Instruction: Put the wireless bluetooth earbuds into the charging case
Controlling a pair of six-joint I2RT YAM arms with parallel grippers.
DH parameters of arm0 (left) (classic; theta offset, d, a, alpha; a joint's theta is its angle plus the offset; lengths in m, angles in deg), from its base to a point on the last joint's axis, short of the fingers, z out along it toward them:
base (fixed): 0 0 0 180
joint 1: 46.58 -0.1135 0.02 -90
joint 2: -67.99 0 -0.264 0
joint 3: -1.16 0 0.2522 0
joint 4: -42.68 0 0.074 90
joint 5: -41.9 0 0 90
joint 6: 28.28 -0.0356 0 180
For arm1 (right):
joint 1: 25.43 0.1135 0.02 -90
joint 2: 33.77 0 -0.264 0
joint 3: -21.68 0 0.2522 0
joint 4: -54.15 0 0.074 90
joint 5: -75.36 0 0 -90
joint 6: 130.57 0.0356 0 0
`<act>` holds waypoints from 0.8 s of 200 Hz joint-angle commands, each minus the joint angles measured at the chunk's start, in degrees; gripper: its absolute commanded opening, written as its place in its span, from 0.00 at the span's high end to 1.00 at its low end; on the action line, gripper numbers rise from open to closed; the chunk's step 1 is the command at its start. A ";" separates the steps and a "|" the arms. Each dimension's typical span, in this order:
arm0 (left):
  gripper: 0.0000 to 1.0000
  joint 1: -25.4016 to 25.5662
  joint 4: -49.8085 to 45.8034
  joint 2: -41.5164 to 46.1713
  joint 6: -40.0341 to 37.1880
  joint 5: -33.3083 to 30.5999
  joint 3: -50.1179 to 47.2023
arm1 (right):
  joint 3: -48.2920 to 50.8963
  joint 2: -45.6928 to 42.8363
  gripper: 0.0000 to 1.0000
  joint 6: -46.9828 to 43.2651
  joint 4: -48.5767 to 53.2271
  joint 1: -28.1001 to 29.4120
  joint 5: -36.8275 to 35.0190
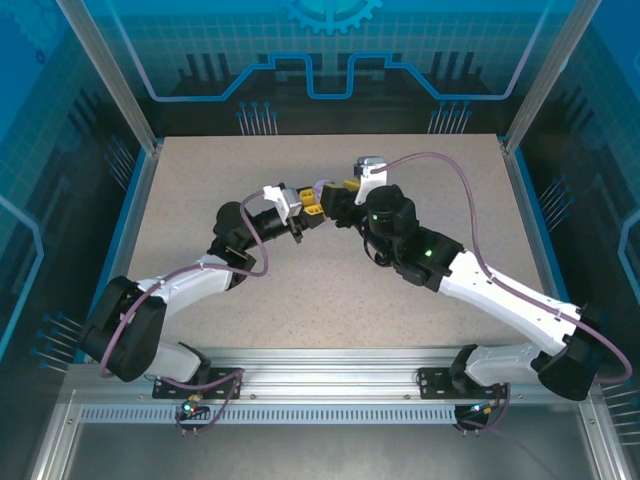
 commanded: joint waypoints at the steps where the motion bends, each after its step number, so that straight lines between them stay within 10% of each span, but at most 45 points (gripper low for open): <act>1: 1.00 0.37 3.64 0.48 0.02 1.43 1.56 | -3.40 -2.04 0.45 -0.09 2.63 -0.39 1.83; 80: 1.00 0.37 3.25 0.32 -0.85 1.90 0.58 | -13.48 1.92 0.39 3.42 14.43 -6.79 9.39; 160: 1.00 0.46 2.73 -0.35 -0.07 4.77 0.67 | -27.39 14.65 0.77 2.16 29.46 -12.44 21.31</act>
